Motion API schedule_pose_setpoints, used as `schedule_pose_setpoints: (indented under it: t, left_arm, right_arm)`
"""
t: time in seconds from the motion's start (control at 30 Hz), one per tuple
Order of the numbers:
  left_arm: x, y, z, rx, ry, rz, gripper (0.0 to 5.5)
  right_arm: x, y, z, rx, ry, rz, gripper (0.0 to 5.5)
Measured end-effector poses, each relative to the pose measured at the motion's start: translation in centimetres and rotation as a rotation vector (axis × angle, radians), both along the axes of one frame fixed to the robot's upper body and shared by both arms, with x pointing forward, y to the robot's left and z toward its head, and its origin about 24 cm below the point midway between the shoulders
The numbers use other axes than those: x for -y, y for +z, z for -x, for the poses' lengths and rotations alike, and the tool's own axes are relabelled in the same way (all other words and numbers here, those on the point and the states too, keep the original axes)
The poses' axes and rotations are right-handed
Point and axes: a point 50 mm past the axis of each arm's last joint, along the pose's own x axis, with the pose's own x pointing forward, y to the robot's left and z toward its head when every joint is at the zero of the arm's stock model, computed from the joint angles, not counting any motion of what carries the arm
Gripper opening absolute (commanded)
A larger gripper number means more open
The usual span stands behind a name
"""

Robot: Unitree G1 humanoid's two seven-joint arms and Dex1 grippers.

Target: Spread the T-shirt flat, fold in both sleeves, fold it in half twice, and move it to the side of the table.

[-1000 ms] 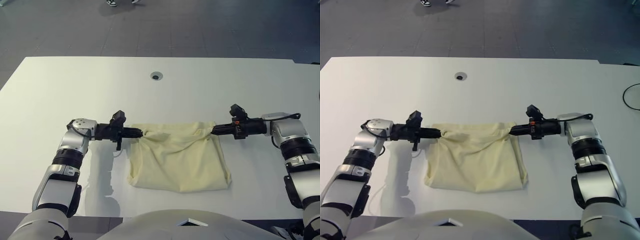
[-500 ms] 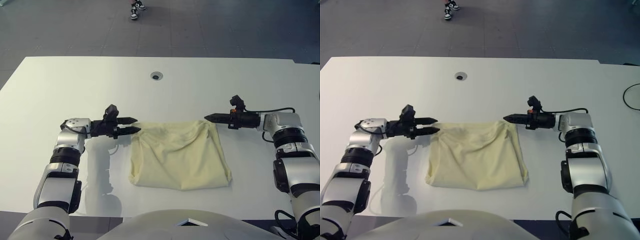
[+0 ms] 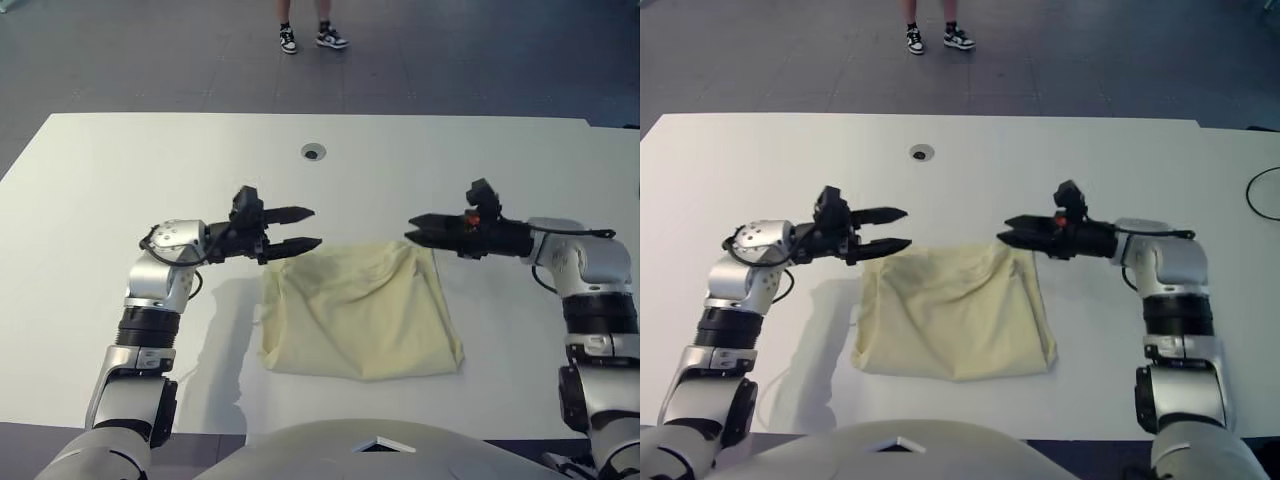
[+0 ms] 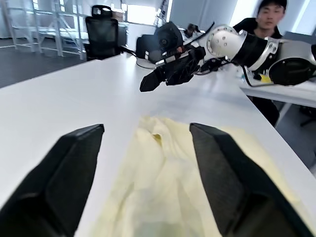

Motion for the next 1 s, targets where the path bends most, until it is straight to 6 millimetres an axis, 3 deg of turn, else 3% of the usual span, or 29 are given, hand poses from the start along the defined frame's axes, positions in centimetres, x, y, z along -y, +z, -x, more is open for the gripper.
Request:
schedule_pose_setpoints:
  t: [0.23,0.47,0.57,0.8,1.0]
  left_arm:
    - [1.9,-3.1,1.0,-0.052,-0.072,-0.112,1.25]
    - [1.8,-6.5,1.3,-0.089,-0.068,-0.241,0.02]
    - [1.7,-7.2,1.1,-0.081,-0.055,-0.255,0.02]
    - [1.1,-7.4,-1.1,0.038,0.070,-0.295,0.00]
    - [0.6,-7.4,-1.6,0.046,0.144,-0.272,0.00]
  right_arm:
    - [-1.1,-1.8,1.4,-0.033,0.098,0.117,1.21]
    - [-0.7,-4.7,1.1,-0.060,0.080,0.273,0.02]
    - [-0.6,-5.2,0.6,-0.053,0.063,0.287,0.02]
    - [-0.5,-5.3,0.1,-0.002,0.057,0.280,1.09]
    - [-0.3,-5.3,0.5,0.013,0.074,0.270,1.94]
